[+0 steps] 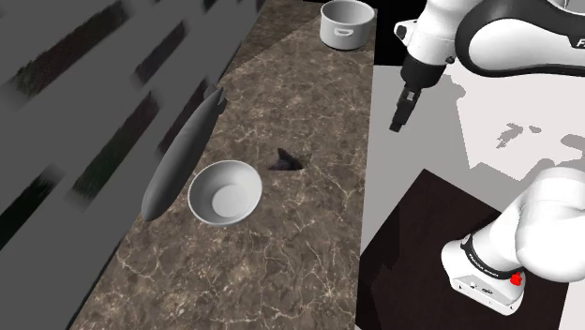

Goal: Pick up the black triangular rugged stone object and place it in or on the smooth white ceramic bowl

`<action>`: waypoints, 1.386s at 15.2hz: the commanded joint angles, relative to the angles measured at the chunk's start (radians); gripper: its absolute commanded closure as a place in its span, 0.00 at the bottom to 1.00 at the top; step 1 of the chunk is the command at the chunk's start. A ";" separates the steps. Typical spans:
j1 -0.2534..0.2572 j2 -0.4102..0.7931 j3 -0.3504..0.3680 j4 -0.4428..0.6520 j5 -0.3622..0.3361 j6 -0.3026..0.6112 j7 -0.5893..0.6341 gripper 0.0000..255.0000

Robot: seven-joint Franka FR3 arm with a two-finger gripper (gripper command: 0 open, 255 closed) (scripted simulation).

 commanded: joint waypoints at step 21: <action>0.177 0.536 0.044 0.082 0.084 0.546 -0.296 0.00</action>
